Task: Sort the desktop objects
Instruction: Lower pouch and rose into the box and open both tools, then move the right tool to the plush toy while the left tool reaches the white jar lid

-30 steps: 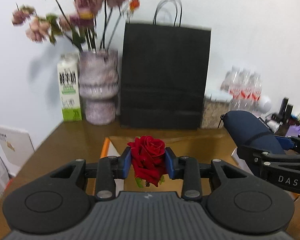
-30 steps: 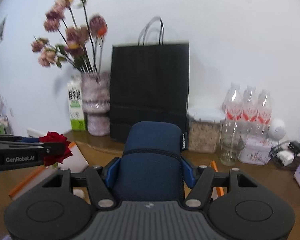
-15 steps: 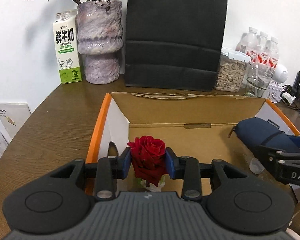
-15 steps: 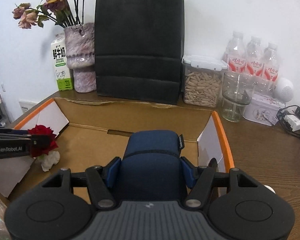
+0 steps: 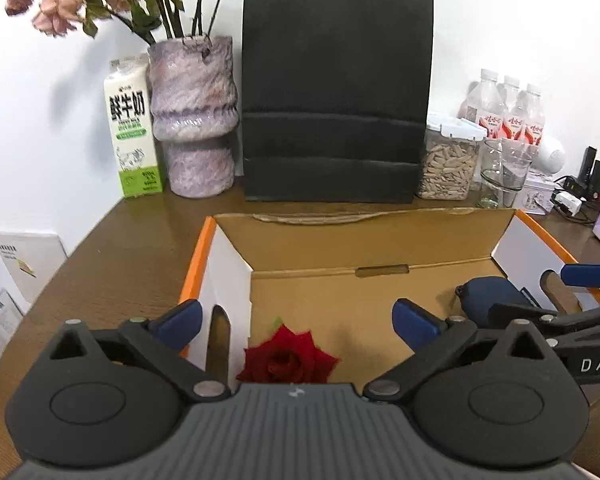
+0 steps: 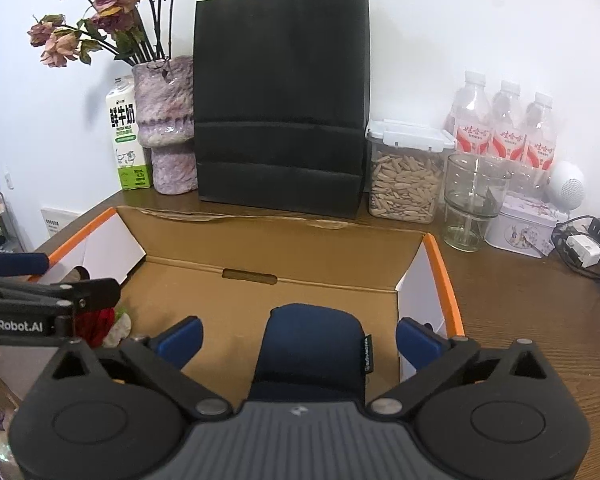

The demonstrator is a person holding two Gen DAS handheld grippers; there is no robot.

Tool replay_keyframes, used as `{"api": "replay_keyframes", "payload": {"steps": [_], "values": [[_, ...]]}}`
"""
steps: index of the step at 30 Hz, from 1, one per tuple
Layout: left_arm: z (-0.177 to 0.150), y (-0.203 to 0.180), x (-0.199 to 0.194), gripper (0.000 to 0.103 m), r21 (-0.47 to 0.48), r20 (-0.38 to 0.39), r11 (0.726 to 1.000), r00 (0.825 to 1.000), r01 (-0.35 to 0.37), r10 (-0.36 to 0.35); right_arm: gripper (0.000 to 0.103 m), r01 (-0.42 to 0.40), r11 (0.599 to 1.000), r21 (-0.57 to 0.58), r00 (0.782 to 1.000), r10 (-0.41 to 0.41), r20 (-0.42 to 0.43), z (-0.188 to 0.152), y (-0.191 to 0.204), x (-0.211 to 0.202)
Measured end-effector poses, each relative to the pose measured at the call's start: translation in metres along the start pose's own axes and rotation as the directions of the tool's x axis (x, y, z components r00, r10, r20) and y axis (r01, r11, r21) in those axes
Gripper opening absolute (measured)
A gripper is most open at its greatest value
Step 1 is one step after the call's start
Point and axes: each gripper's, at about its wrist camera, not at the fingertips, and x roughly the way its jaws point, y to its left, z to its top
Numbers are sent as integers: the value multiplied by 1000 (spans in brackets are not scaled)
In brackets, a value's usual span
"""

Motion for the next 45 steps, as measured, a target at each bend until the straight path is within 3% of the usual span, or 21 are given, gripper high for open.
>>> {"api": "replay_keyframes", "payload": {"steps": [15,30,45], "values": [[2,1,-28,103,3,79,1000,997,-19,18,103,-8,1000,-26,998,9,64,5,9,-28],[-5,6,-85,103,14,154,999,988,-32,30,103,4,999,-53,992,3,122,-4,27,-83],[-57,34,-156,103,9,159,998,986,-55,53,103,-10,995,-102,988,26,150,-46,55,-159]]}}
